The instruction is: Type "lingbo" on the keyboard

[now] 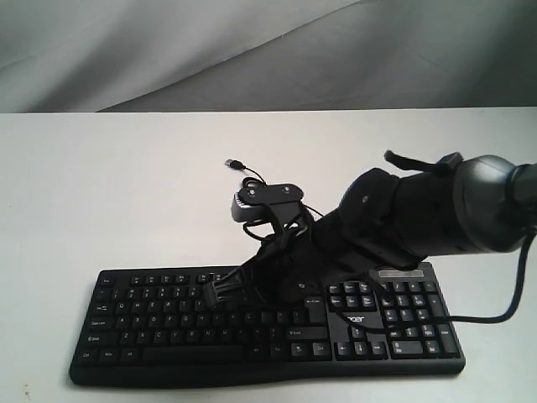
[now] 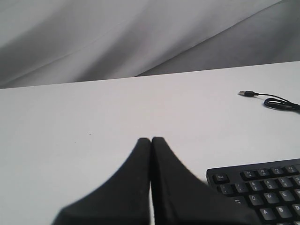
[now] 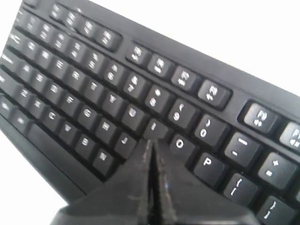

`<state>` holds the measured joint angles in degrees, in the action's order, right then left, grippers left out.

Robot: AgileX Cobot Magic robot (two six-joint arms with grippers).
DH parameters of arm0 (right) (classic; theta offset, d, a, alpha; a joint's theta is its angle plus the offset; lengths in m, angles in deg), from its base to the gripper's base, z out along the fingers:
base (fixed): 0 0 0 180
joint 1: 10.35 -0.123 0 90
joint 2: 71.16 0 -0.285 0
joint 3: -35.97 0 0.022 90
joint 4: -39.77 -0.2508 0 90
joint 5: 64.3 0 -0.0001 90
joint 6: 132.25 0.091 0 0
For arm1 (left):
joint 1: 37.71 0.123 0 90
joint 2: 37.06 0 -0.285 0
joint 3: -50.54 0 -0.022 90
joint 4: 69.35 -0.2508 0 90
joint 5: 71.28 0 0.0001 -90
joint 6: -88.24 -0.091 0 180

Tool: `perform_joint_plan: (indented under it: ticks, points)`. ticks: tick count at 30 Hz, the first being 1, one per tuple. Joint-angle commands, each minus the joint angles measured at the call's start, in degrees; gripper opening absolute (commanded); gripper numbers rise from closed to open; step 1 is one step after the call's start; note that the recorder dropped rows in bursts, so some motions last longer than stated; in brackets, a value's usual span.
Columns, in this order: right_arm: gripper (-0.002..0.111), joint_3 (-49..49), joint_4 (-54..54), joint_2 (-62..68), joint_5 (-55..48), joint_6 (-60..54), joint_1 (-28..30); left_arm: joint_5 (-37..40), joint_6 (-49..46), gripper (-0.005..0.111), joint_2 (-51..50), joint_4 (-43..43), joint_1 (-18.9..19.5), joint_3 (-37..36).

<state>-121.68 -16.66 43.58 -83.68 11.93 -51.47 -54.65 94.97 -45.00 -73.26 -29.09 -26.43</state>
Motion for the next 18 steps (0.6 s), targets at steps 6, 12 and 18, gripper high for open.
perform_joint_plan:
  ticks: [6,12,18]
  points:
    - [0.000,-6.31,0.53,2.65,-1.95,-0.95,-1.60,-0.26,0.23,0.001,0.15,0.46,0.11,-0.25]
    - [0.000,-7.26,0.71,5.42,-2.45,-0.15,-1.60,-0.26,0.23,0.001,0.15,0.46,0.11,-0.25]
    - [0.000,-7.26,4.61,5.42,-0.95,3.34,-1.60,-0.26,0.23,0.001,0.15,0.46,0.11,-0.25]
